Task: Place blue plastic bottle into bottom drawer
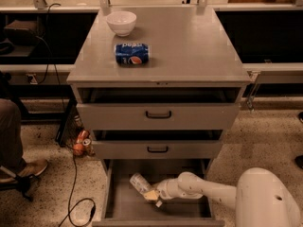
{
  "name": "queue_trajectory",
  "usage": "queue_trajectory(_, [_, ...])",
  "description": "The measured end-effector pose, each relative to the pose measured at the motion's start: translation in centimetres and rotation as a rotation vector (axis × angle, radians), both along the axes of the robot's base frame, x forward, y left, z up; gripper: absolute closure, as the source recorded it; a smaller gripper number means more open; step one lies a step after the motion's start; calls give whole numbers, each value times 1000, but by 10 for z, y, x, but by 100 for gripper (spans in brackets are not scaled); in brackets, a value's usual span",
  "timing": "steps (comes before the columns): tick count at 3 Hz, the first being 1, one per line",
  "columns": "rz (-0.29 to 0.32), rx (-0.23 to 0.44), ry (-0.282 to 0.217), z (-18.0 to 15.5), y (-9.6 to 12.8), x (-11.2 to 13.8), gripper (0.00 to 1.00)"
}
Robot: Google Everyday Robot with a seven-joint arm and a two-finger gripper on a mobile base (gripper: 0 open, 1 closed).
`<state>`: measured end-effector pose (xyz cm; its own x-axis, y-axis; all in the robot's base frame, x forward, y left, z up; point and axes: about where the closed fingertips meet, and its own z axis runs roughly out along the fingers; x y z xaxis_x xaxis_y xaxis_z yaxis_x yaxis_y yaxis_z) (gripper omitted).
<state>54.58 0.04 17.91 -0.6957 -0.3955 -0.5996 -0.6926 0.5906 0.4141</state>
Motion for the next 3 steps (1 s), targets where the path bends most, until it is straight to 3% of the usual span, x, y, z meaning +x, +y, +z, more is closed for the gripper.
queue_trajectory(2, [14, 13, -7, 0, 5, 8, 7])
queue_trajectory(3, [14, 11, -18, 6, 0, 12, 0])
